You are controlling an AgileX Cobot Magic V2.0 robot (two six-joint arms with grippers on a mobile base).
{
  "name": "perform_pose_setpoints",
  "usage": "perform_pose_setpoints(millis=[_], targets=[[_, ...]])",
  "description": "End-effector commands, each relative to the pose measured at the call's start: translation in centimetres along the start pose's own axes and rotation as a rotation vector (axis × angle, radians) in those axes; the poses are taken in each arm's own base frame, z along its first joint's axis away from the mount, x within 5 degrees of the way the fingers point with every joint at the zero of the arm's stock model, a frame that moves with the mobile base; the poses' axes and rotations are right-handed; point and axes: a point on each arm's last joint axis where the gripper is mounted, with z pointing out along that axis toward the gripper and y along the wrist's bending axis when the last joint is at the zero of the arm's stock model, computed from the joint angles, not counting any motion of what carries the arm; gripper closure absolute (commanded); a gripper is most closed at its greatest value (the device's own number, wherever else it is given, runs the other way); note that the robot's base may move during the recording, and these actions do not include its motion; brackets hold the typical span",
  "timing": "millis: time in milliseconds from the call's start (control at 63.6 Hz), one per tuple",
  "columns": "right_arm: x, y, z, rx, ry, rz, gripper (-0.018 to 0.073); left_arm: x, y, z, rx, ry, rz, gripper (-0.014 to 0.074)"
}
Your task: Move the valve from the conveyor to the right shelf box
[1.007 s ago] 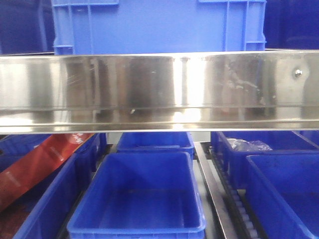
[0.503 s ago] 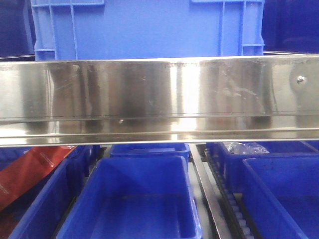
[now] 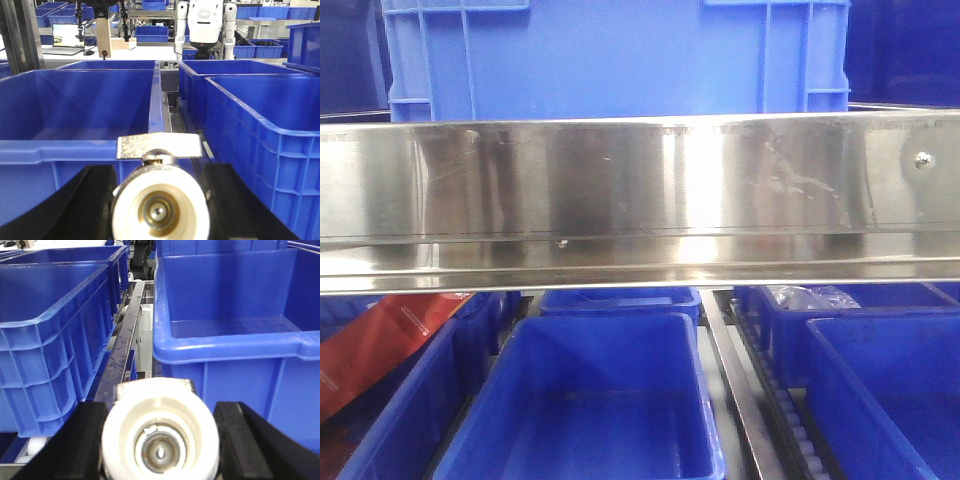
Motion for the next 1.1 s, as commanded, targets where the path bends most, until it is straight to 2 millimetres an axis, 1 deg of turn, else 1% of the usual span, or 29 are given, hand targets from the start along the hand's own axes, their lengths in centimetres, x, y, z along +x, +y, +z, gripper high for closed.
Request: perform_pose_setpoints(millis=[0, 236, 566, 645, 739, 818, 865, 960, 1070, 1085], targets=[[-1.1, 0.0, -0.5, 0.008, -0.106, -0.013, 0.0721, -0.8, 0.0, -0.3, -0.003, -0.071, -0.008, 0.0707], [-1.5, 0.0, -0.5, 0.009, -0.151, -0.013, 0.0721, -0.8, 0.0, -0.3, -0.003, -0.071, -0.008, 0.0707], [-1.4, 0.0, -0.5, 0.006, -0.142, -0.009, 0.0721, -0.8, 0.0, -0.3, -0.003, -0.071, -0.008, 0.0707], [-1.5, 0.0, -0.4, 0.007, -0.152, -0.011, 0.0721, -1.1, 0.0, -0.2, -0.002, -0.097, -0.011, 0.0707], [-2.2, 0.0, -0.1, 0.005, -0.162, -0.017, 0.0721, -1.9, 0.0, 0.5, 0.0, -0.071, -0.006, 0.0707], [-3.3, 0.1, 0.3, 0.006, -0.178, -0.071, 0.0721, -3.0, -0.1, 1.4, 0.013, -0.048, 0.045, 0.0707], [-4.1, 0.1, 0.7, 0.007, -0.185, -0.101, 0.0721, -3.8, -0.2, 2.3, 0.029, -0.041, 0.066, 0.0707], [-5.7, 0.4, 1.6, -0.01, -0.187, -0.103, 0.0721, -5.5, -0.6, 3.6, 0.073, -0.043, 0.06, 0.0707], [-7.8, 1.0, 3.1, -0.058, -0.182, -0.091, 0.0721, -7.3, -1.0, 5.7, 0.127, -0.002, 0.02, 0.0707], [-8.1, 1.1, 3.3, -0.064, -0.182, -0.092, 0.0721, -7.5, -1.1, 6.3, 0.136, 0.013, 0.011, 0.0707]])
